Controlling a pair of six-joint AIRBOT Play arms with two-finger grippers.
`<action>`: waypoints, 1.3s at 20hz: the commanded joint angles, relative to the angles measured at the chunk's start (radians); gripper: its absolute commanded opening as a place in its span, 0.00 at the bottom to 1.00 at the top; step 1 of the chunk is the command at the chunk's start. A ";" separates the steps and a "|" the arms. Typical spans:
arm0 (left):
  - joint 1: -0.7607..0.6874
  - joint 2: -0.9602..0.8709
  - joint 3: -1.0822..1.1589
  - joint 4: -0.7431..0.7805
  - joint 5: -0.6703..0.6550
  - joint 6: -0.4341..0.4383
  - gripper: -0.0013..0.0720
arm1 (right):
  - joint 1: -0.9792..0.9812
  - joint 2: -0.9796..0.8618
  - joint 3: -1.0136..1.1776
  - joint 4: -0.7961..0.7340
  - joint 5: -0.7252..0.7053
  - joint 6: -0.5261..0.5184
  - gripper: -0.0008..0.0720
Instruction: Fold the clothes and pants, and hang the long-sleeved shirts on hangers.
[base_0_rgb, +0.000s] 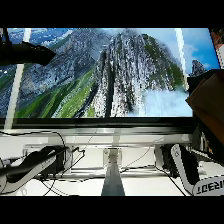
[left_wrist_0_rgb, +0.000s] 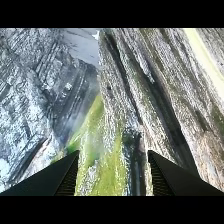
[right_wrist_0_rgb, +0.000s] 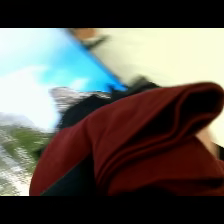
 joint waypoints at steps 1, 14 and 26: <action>0.003 0.003 0.001 0.002 0.000 0.000 0.65 | -0.103 0.030 0.001 -0.099 0.035 0.016 0.03; 0.003 0.003 0.001 0.002 0.000 0.000 0.65 | -0.114 0.015 -0.002 0.270 0.051 -0.003 0.36; 0.003 0.003 0.001 0.002 0.000 0.000 0.65 | -0.071 -0.036 -0.009 0.465 0.039 -0.083 0.02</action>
